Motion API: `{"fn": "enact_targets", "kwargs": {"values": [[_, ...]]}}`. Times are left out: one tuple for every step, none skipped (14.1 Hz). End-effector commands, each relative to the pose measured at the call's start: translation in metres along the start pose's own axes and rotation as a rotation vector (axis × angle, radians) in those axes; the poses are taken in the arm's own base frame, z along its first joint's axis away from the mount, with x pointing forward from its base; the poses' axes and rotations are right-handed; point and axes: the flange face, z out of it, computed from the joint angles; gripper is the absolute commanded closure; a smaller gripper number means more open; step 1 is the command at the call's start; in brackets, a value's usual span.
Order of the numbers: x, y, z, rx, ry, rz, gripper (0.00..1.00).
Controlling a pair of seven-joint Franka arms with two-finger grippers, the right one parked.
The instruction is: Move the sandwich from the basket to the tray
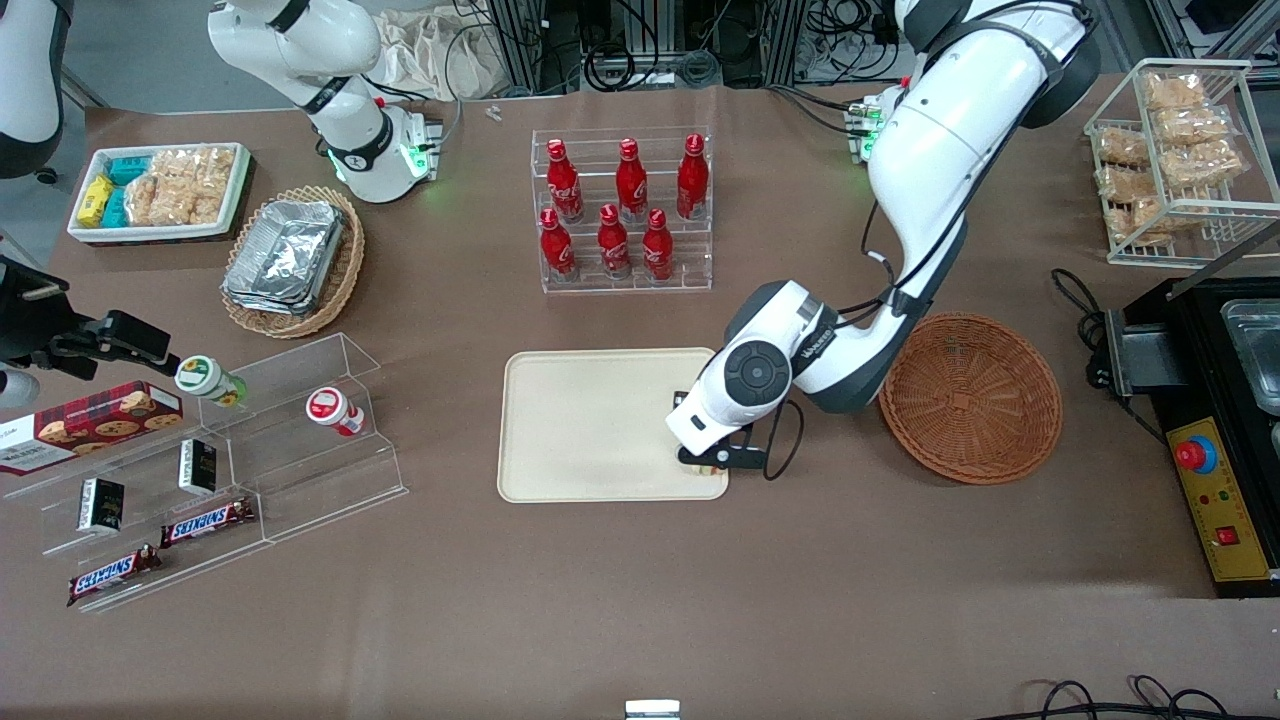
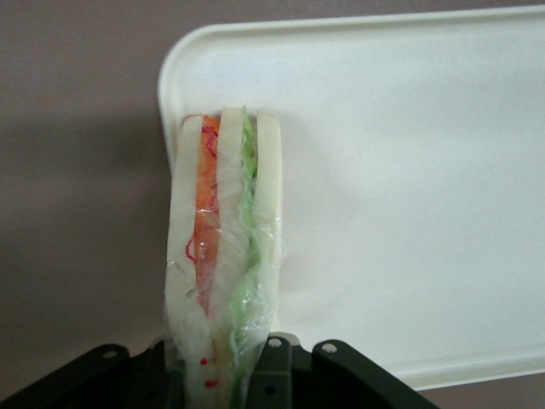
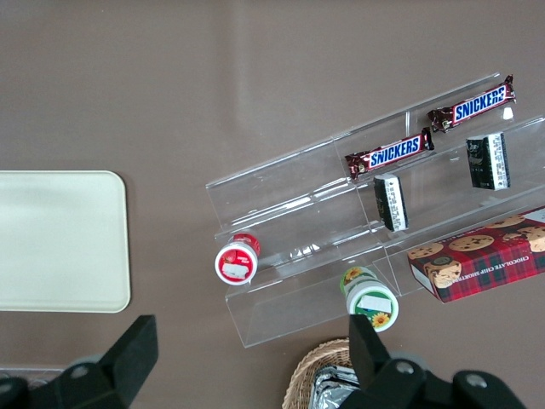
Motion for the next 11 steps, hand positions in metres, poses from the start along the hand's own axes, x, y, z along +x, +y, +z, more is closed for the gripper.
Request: {"fn": "enact_targets", "kwargs": {"values": [[0.001,0.015,0.011,0.008,0.015,0.009,1.0],[0.0,0.015,0.016,0.01,0.008,0.006,1.0],[-0.001,0.016,0.019,0.009,0.005,0.005,0.72],[-0.001,0.016,0.02,0.012,0.005,0.003,0.32],[0.0,0.014,0.021,0.013,0.004,0.0,0.0],[0.0,0.015,0.018,0.012,0.006,-0.001,0.0],[0.002,0.015,0.011,0.008,0.016,-0.007,0.0],[0.004,0.013,0.005,0.004,0.025,-0.016,0.0],[0.007,0.011,-0.007,-0.003,0.039,-0.024,0.0],[0.009,0.009,-0.022,-0.005,0.06,-0.029,0.0],[0.016,-0.003,-0.043,-0.001,0.092,-0.051,0.0]]}}
